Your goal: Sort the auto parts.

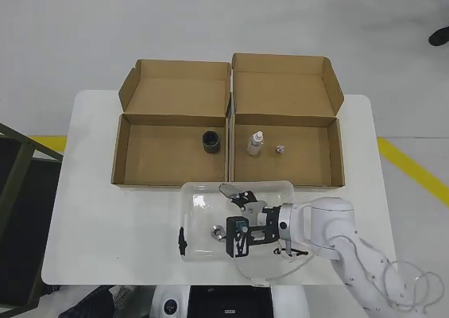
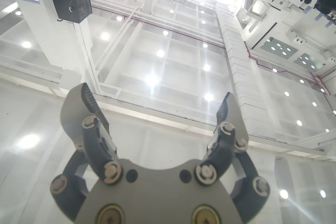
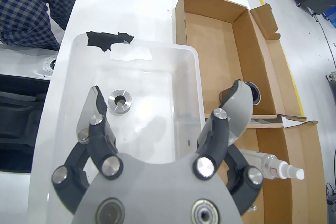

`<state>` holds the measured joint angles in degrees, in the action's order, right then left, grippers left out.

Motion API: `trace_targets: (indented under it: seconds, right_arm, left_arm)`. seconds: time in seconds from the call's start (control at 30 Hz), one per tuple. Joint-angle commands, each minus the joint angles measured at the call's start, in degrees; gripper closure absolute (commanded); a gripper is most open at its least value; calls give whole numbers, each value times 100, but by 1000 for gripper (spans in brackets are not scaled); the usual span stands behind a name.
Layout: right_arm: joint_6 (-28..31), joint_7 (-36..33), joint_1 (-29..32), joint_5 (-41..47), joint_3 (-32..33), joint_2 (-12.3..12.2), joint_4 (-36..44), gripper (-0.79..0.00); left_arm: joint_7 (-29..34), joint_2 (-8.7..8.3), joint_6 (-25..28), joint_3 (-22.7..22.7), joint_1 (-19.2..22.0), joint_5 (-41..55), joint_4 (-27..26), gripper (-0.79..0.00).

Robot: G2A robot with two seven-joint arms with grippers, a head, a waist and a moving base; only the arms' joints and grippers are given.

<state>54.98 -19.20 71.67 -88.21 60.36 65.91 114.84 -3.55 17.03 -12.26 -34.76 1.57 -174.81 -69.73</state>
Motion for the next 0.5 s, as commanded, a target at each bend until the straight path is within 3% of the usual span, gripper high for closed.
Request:
trace_targets:
  seconds: [0.0,0.47]
  right_arm:
    - [28,20,31,-71,-17,-15,-28,-723]
    - [55,199,43,-500,-348,-60,-481,-659]
  left_arm:
    - [0,0,0,0,0,0,0,-785]
    - [0,0,0,0,0,0,0,-785]
